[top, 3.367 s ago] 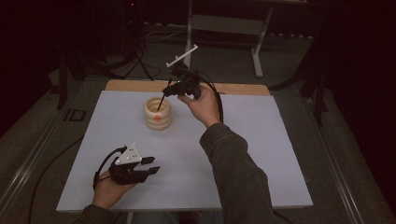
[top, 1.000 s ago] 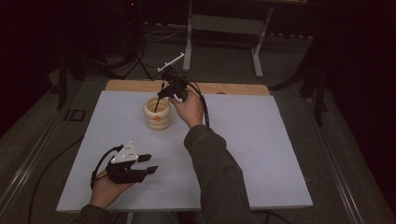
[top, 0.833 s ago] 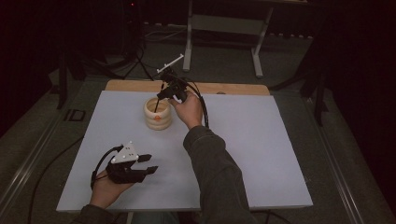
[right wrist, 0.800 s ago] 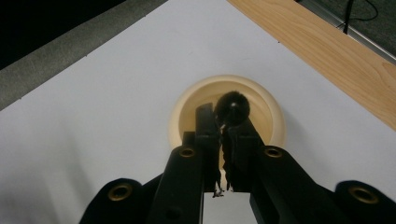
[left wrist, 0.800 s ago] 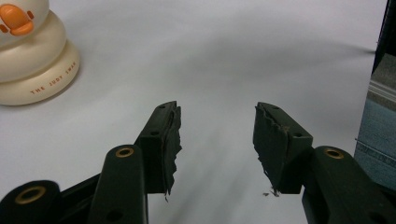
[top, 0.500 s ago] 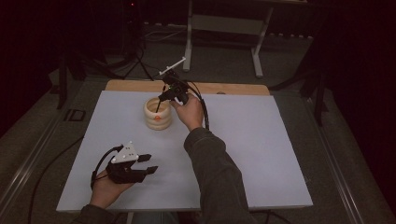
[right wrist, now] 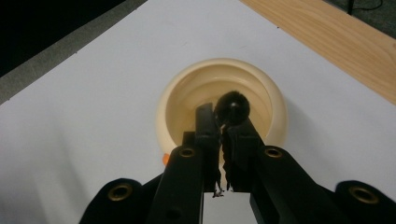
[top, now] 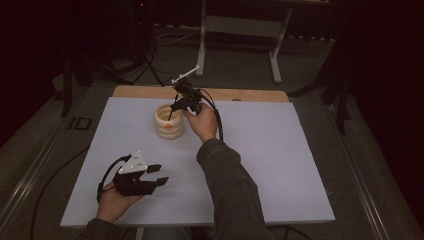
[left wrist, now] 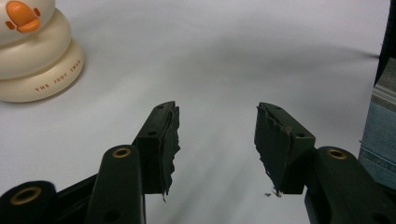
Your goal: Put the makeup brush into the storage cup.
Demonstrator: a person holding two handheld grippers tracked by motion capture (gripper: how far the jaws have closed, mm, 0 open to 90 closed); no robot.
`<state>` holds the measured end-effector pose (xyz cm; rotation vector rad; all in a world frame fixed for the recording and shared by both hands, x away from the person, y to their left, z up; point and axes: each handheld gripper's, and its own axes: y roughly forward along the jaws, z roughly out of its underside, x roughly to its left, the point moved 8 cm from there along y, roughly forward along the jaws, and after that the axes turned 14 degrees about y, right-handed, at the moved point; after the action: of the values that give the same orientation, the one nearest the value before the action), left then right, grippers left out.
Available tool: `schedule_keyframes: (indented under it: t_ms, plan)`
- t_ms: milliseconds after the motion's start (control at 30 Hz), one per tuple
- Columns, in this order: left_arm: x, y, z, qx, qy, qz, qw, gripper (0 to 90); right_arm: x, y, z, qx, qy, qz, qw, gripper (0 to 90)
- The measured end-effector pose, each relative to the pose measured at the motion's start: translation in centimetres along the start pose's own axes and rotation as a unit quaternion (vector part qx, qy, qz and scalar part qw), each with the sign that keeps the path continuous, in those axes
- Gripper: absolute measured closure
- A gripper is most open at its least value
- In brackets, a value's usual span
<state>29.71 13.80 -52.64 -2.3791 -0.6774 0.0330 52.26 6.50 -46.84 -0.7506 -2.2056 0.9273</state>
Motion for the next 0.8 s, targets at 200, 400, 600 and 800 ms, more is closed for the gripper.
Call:
schedule_keyframes:
  t_ms: [200, 400, 600, 800]
  plan:
    - [0.1, 0.1, 0.0, -0.001, -0.003, 0.0, 1.0, 48.5, -0.4, 1.0, 0.4, 0.002, 0.003, -0.001, 1.0, 85.1]
    - [0.2, -0.1, 0.2, -0.001, -0.005, -0.002, 1.0, 48.4, -0.7, 1.6, 0.9, 0.004, 0.012, -0.002, 0.9999, 84.8]
    - [0.1, 0.1, 0.2, 0.001, -0.003, -0.001, 1.0, 48.4, -0.7, 2.0, 1.3, 0.002, 0.012, 0.006, 0.9999, 83.8]
    - [0.1, 0.1, 0.2, 0.002, -0.001, 0.0, 1.0, 48.4, -1.0, 1.7, 1.4, -0.003, 0.014, 0.013, 0.9998, 81.0]
